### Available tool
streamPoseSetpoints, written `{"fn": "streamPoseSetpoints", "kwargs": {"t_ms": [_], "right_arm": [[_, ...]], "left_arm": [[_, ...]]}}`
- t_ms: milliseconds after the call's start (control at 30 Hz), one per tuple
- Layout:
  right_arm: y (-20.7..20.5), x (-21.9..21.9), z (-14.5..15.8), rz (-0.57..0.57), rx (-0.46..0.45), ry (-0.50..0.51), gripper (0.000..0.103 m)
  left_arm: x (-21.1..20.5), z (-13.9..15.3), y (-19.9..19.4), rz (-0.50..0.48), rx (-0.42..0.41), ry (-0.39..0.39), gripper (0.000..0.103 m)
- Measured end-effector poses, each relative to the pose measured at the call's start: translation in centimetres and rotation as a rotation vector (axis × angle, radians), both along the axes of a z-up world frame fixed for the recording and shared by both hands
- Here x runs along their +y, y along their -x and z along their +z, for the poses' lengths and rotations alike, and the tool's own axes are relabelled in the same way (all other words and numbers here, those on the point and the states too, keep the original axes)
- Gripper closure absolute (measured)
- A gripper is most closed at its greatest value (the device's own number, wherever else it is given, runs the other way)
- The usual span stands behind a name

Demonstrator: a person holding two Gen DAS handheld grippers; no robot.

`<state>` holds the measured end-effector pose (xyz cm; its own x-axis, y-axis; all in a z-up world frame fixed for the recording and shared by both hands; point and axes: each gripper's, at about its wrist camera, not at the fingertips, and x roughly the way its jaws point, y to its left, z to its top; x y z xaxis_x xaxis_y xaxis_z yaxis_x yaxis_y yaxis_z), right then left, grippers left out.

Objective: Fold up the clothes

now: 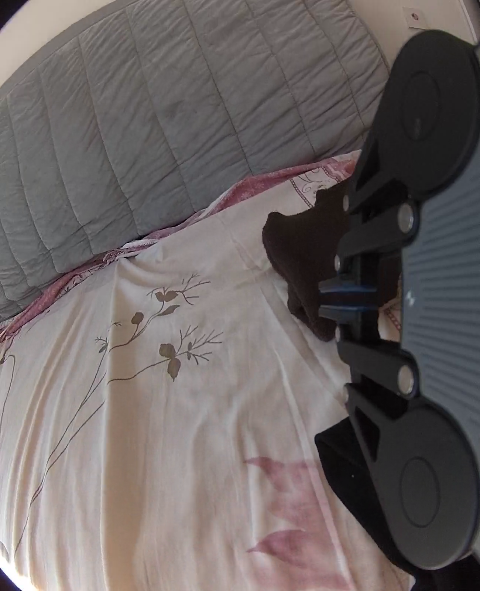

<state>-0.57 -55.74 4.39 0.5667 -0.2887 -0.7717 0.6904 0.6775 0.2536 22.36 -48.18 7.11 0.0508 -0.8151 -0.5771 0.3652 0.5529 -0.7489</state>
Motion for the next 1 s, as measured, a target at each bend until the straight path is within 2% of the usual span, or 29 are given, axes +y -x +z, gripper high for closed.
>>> {"fn": "streamPoseSetpoints", "kwargs": {"t_ms": [67, 133, 167, 267, 400, 633, 733, 900, 1000], "right_arm": [[-0.1, 0.0, -0.1, 0.005, 0.004, 0.004, 0.059], [-0.2, 0.1, -0.2, 0.022, 0.009, 0.008, 0.058], [-0.4, 0.4, -0.2, 0.036, 0.005, 0.014, 0.058], [-0.8, 1.0, -0.2, 0.079, -0.008, 0.031, 0.058], [-1.7, 2.4, 0.2, 0.160, -0.035, 0.080, 0.059], [-2.8, 4.4, 0.3, 0.234, -0.047, 0.137, 0.059], [-3.4, 5.3, 0.4, 0.264, -0.050, 0.156, 0.059], [-5.8, 5.9, 0.9, 0.326, -0.092, 0.079, 0.059], [-8.0, 5.1, 1.6, 0.424, -0.125, 0.082, 0.060]], "left_arm": [[0.1, 1.0, 0.1, -0.002, -0.024, 0.012, 0.077], [0.7, 1.9, 0.4, -0.020, -0.083, -0.012, 0.064], [1.3, 2.2, 0.7, -0.032, -0.125, -0.030, 0.062], [4.0, 2.3, 1.2, -0.049, -0.203, -0.096, 0.062], [9.1, 1.9, 1.8, -0.053, -0.269, -0.182, 0.060], [19.4, 1.3, 1.1, 0.013, -0.414, -0.330, 0.059], [22.2, 0.6, 0.1, 0.024, -0.468, -0.414, 0.060], [25.0, -1.0, -0.9, -0.044, -0.543, -0.461, 0.060], [25.8, -1.8, -1.1, -0.091, -0.587, -0.467, 0.060]]}}
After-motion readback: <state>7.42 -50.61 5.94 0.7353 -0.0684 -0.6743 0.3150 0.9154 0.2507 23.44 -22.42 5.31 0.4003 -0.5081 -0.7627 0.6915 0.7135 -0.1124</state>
